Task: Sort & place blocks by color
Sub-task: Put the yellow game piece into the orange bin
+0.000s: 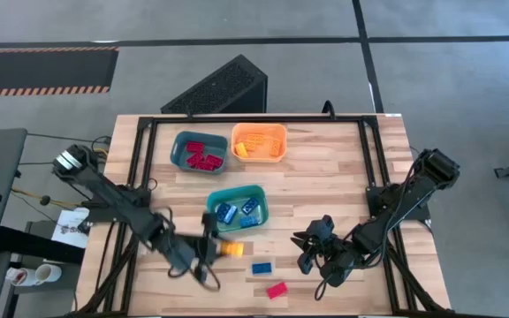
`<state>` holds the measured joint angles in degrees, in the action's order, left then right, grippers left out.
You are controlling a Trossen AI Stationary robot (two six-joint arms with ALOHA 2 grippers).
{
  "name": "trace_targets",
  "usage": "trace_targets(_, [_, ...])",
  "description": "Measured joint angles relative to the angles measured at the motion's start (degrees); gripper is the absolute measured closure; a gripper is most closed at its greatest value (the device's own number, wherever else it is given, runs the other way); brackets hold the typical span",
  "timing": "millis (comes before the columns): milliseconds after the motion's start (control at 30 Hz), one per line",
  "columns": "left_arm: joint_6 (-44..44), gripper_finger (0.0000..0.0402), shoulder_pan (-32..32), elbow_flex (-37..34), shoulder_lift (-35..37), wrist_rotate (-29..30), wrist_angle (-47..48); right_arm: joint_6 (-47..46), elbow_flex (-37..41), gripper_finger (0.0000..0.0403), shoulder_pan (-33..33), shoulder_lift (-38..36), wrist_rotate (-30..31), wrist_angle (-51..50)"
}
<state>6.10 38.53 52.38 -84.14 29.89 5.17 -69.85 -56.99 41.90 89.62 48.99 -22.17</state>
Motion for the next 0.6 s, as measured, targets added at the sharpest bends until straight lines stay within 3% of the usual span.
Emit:
trace_targets(100, [-7.4, 0.0267, -4.8, -0.2, 4.8, 4.0, 0.4, 0.0, 0.0, 0.0302, -0.1, 0.0, 0.6, 0.0])
trace_targets(200, [-12.4, 0.0275, -13.2, -0.2, 8.3, 0.7, 1.7, 0.0, 0.0, 0.0302, -0.5, 0.0, 0.6, 0.0])
trace_targets(400, [-20.5, 0.0295, -38.2, 1.1, 9.8, -17.6, 1.6, 0.0, 0.0, 0.0302, -0.5, 0.0, 0.6, 0.0])
trace_targets(600, [-16.4, 0.0276, -62.2, 5.6, 7.0, -43.6, 1.2, 0.0, 0.0, 0.0302, -0.5, 0.0, 0.6, -0.5])
